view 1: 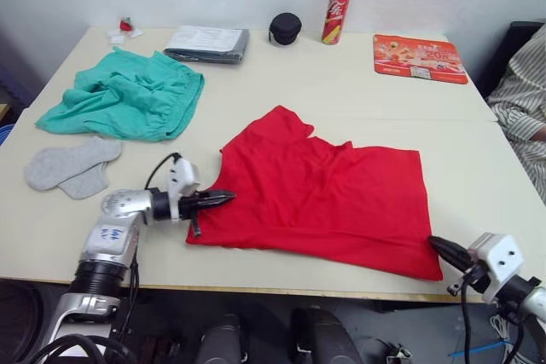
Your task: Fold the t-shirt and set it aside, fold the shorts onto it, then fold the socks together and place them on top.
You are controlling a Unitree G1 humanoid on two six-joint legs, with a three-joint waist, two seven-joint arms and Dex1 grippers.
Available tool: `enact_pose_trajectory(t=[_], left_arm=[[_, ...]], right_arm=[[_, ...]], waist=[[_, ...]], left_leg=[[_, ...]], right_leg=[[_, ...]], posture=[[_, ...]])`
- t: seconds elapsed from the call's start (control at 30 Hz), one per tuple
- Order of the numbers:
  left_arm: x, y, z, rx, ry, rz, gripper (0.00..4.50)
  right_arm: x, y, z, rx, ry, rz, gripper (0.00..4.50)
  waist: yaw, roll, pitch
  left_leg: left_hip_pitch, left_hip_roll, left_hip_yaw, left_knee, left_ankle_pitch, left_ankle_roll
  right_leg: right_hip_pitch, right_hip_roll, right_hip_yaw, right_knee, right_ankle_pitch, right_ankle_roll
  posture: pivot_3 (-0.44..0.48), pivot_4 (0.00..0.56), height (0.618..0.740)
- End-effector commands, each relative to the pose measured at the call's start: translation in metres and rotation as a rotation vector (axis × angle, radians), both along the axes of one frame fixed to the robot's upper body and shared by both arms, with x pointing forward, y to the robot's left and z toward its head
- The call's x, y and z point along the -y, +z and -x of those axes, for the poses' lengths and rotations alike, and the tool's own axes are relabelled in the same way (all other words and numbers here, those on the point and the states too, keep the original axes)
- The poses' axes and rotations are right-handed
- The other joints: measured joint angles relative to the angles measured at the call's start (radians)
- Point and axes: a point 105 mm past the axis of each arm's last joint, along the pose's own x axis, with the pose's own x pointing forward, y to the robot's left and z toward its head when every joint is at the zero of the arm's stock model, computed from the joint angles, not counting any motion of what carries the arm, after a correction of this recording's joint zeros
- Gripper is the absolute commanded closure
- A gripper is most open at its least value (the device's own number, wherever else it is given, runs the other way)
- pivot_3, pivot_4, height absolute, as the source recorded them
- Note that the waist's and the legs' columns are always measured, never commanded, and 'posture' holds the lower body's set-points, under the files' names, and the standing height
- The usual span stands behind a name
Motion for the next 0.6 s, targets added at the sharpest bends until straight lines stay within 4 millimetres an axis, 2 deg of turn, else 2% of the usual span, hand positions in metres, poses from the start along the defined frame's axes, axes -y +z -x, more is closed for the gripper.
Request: enact_pose_trajectory(t=[0.03, 0.1, 0.2, 0.3, 0.47, 0.6], left_arm=[[-0.004, 0.016, 0.028, 0.028, -0.103, -0.03, 4.46], [-0.002, 0.012, 0.042, 0.012, -0.134, -0.051, 4.46], [0.002, -0.007, 0.054, 0.013, -0.14, -0.106, 4.46], [0.005, -0.023, 0.054, 0.015, -0.086, -0.105, 4.46], [0.004, -0.036, 0.053, 0.013, -0.032, -0.119, 4.46], [-0.025, -0.05, 0.039, -0.019, 0.12, -0.164, 4.46]], right_arm=[[-0.043, 0.033, 0.006, 0.078, 0.157, -0.032, 4.5], [-0.065, 0.028, 0.012, 0.049, 0.24, -0.012, 4.5], [-0.092, 0.009, 0.017, 0.003, 0.304, -0.018, 4.5], [-0.101, -0.01, 0.018, -0.021, 0.294, -0.016, 4.5], [-0.073, -0.034, 0.02, -0.061, 0.177, 0.008, 4.5], [-0.029, -0.044, 0.029, -0.087, 0.05, 0.034, 4.5]], waist=[[-0.009, 0.001, 0.0], [-0.009, 0.001, 0.0], [-0.006, 0.001, -0.001], [-0.001, 0.0, -0.001], [0.013, 0.0, -0.001], [0.017, 0.0, -0.001]], left_leg=[[0.001, 0.0, 0.0, -0.002, 0.001, -0.001], [0.003, 0.0, 0.0, -0.006, 0.002, -0.003], [0.002, 0.0, -0.001, -0.006, 0.002, -0.002], [0.002, -0.001, -0.001, -0.005, 0.002, -0.002], [0.001, -0.002, 0.0, -0.004, 0.0, 0.003], [0.002, -0.001, 0.0, -0.006, -0.001, 0.004]], right_leg=[[0.0, 0.0, 0.0, 0.0, 0.0, 0.0], [0.0, 0.0, 0.0, -0.001, -0.001, -0.001], [0.0, 0.0, 0.0, -0.001, -0.001, -0.001], [0.0, -0.001, 0.0, -0.001, -0.001, -0.001], [0.0, -0.001, 0.0, -0.002, 0.0, -0.001], [0.0, -0.001, 0.0, -0.003, -0.001, -0.002]], posture=[[0.0, 0.15, 0.74], [0.0, 0.15, 0.74], [0.0, 0.15, 0.74], [0.0, 0.15, 0.74], [0.0, 0.15, 0.74], [0.0, 0.15, 0.74]])
